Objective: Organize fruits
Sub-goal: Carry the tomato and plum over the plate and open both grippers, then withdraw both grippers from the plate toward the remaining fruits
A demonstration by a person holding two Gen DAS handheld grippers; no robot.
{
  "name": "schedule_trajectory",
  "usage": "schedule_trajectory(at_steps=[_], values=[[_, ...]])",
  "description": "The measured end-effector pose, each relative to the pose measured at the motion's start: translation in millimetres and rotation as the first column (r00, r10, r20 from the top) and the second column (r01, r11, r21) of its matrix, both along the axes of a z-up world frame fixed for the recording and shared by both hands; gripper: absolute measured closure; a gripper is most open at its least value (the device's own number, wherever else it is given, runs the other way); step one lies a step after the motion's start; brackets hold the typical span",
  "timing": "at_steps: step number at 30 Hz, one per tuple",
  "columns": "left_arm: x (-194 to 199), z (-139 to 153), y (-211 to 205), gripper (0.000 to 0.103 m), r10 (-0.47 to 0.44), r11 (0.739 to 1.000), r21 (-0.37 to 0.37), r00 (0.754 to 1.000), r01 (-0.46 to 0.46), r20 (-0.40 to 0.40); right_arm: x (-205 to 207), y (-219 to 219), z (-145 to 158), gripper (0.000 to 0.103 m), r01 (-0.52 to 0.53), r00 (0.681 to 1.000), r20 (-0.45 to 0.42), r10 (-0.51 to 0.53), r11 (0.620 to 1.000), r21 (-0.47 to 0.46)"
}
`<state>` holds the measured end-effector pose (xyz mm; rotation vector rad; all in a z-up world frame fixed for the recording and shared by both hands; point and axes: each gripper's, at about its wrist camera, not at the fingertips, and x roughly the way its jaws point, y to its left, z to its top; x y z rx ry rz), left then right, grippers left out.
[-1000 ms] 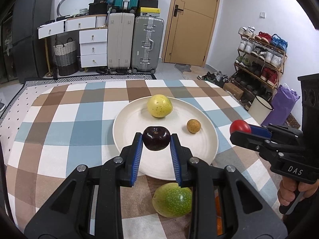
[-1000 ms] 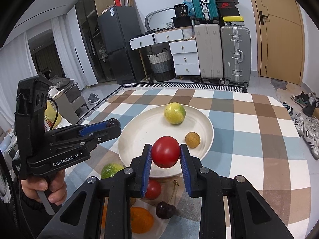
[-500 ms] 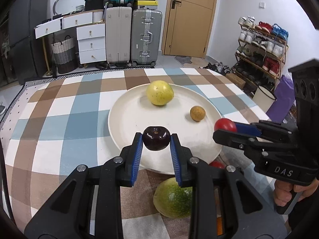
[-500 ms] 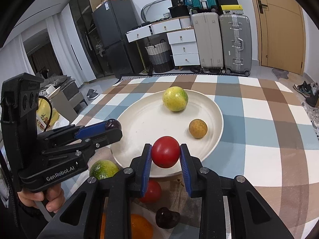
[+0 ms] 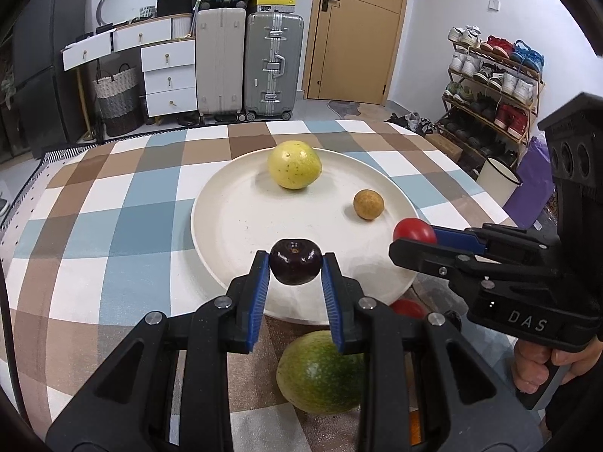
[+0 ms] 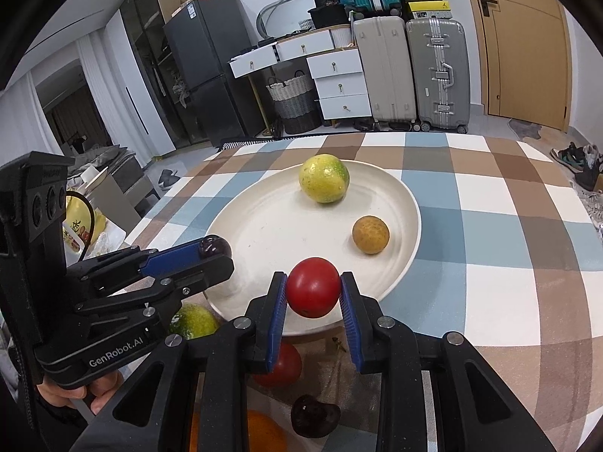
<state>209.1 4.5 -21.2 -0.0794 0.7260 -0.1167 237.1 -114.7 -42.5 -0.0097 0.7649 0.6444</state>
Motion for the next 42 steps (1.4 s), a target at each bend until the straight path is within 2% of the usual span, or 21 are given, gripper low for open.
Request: schedule_trajectory(at_steps=[5,10,11,12,13,15,17,19,21,25,30,42], values=[[1,0,2,0.078,0.004,1.000,-0.010,1.000,-0.004,-0.014,-2,-2,2,0.074,0.006,1.000,0.006,-0.006,1.000,0.001],[-2,1,9,0.067,0.019,0.999,-0.036,1.000,-0.020,-0.020,-5,-8,9,0.062,0.021,0.999,0.030,-0.021,1.000,0.014],[-3,2,10,0.060,0.024,0.999,-0.038,1.000,-0.025,-0.019,-6,-9,11,0.061,0.027,0.999,0.040,-0.027,1.000,0.012],[-5,3,11,0.050,0.028,0.999,-0.036,1.000,-0.028,-0.015,-7,-11,12,0.057,0.032,0.998,0.045,-0.032,0.999,0.011],[-7,5,11,0.045,0.036,0.999,-0.030,0.999,-0.036,-0.005,-7,-12,13,0.052,0.032,0.999,0.044,-0.033,0.999,0.014],[-12,8,12,0.027,0.050,0.999,-0.016,0.999,-0.050,0.017,-7,-15,14,0.051,0.034,0.999,0.041,-0.034,0.999,0.020],[-15,11,13,0.021,0.055,0.998,-0.013,0.998,-0.055,0.031,-9,-17,14,0.044,0.040,0.998,0.049,-0.040,0.999,0.004],[-17,12,14,0.020,0.055,0.998,-0.014,0.998,-0.055,0.027,-12,-20,13,0.028,0.038,0.998,0.052,-0.039,0.999,0.009],[-19,12,15,0.019,0.056,0.998,-0.017,0.998,-0.056,0.020,-14,-22,14,0.016,0.029,0.998,0.046,-0.030,0.999,0.018],[-24,12,16,0.018,0.065,0.998,-0.018,0.998,-0.065,0.008,-17,-24,16,0.003,0.037,0.997,0.063,-0.038,0.999,0.013],[-33,17,16,0.002,0.079,0.997,0.000,0.996,-0.079,0.041,-20,-29,19,0.001,0.025,0.998,0.062,-0.026,0.999,0.023],[-55,29,18,0.001,0.106,0.994,0.006,0.991,-0.107,0.080,-36,-41,20,0.001,0.006,0.997,0.075,-0.004,1.000,-0.022]])
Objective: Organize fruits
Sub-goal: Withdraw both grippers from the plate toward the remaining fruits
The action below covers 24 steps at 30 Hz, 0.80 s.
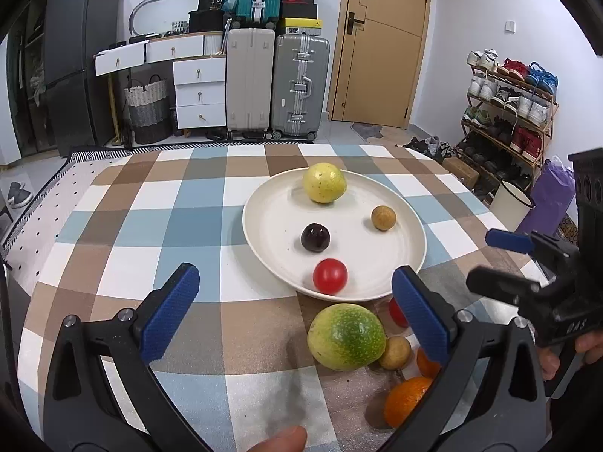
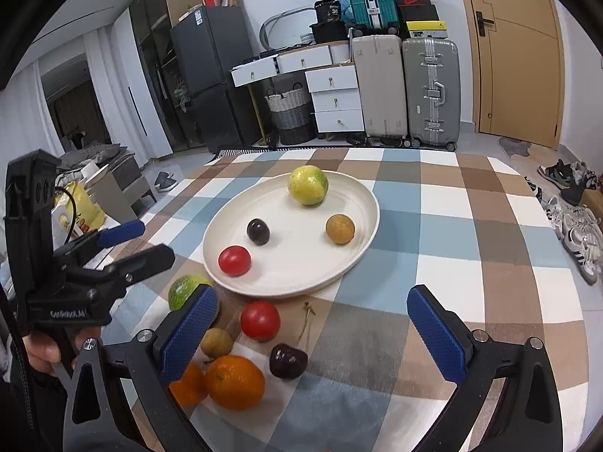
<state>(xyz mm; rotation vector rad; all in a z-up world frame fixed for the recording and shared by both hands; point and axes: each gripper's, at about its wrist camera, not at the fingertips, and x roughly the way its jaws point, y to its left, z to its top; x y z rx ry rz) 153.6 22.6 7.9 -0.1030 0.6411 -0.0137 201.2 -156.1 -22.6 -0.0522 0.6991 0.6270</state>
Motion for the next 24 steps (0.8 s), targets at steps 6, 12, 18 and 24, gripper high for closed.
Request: schedule_trajectory(at_steps=[6,12,18,24], values=[[-1,-2,-5,0.001,-0.018,1.000,0.012,1.000,0.018,-0.013,-9,-6,-4,0.001,-0.013,1.000,-0.011,0.013,1.000,-0.020],[-2,-4,-9,0.001,-0.027,0.999,0.021,0.999,0.027,-0.025,-13,-17,-8,0.001,-0.004,0.999,-0.036,0.004,1.000,-0.016],[-8,-10,-11,0.001,-0.041,0.999,0.015,0.998,0.042,-0.045,-10,-19,-14,0.001,-0.001,0.999,-0.050,-0.002,0.999,-0.053],[-14,-21,-10,0.001,-0.041,0.999,0.010,0.996,0.042,-0.082,-9,-17,-22,0.001,-0.004,0.997,-0.074,-0.003,0.996,-0.085]])
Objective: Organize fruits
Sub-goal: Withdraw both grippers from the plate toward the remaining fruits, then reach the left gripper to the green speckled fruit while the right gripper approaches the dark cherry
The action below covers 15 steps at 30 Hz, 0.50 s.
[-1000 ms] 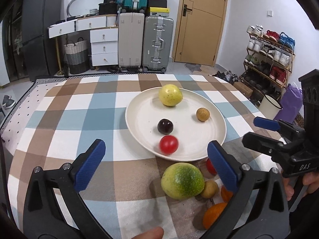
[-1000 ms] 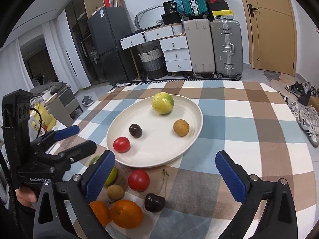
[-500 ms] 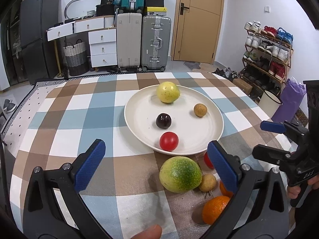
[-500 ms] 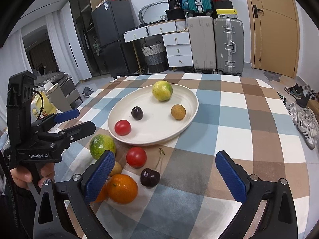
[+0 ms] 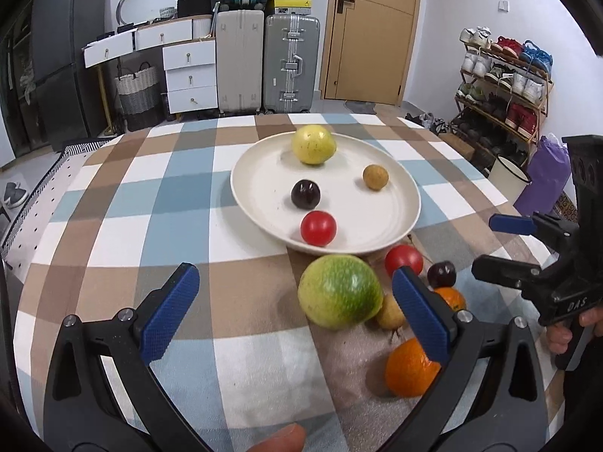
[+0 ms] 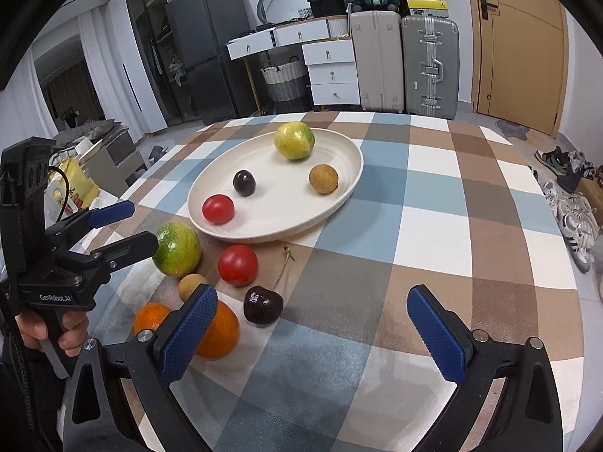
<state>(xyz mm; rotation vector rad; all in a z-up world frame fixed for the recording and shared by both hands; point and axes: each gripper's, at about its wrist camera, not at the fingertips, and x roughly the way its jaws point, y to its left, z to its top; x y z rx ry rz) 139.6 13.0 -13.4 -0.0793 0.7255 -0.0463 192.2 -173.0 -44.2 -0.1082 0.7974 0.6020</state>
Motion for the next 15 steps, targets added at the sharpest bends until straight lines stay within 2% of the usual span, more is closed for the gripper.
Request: schedule_trajectory(at_steps=[2,15], values=[[-2,-2,2,0.001,-0.004,1.000,-0.017,1.000,0.004,-0.003,1,0,-2,0.001,0.003,1.000,-0.008,-0.003,1.000,-0.006],[7,-11,0,0.001,0.005,1.000,-0.015,0.999,-0.005,-0.033,21,2,-16,0.001,0.077,0.992,-0.098,-0.075,0.997,0.013]])
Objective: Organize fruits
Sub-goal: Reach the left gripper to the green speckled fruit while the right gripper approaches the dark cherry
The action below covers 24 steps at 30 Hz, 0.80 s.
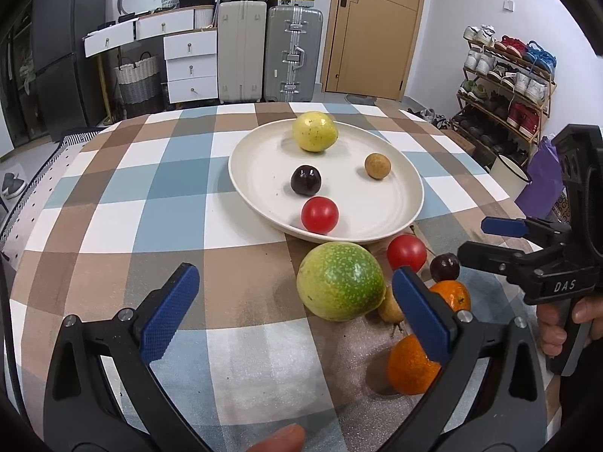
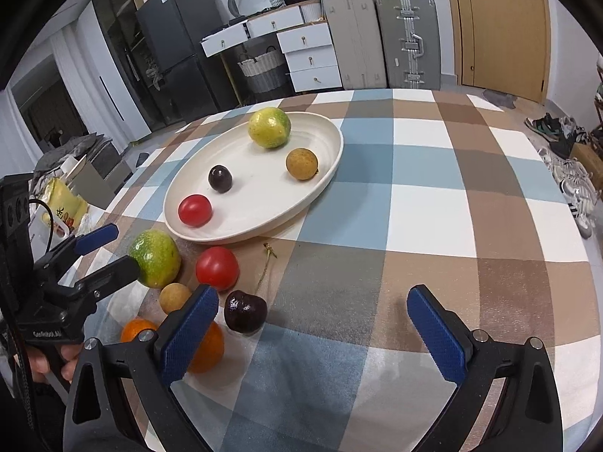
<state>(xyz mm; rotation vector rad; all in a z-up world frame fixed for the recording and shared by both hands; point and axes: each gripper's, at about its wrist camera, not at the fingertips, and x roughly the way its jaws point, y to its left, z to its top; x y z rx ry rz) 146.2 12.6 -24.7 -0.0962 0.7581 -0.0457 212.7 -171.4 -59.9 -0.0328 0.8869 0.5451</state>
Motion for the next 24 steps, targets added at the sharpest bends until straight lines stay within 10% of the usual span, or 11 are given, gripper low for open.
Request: schedule_trajectory(at_steps=[24], values=[[15,-11,-2,0.013,-0.029,0.998,-0.061,0.998,0.025,-0.061,4,-10,1,0.001,0.032,0.999,0.038,-0.029,0.997,-0.065]])
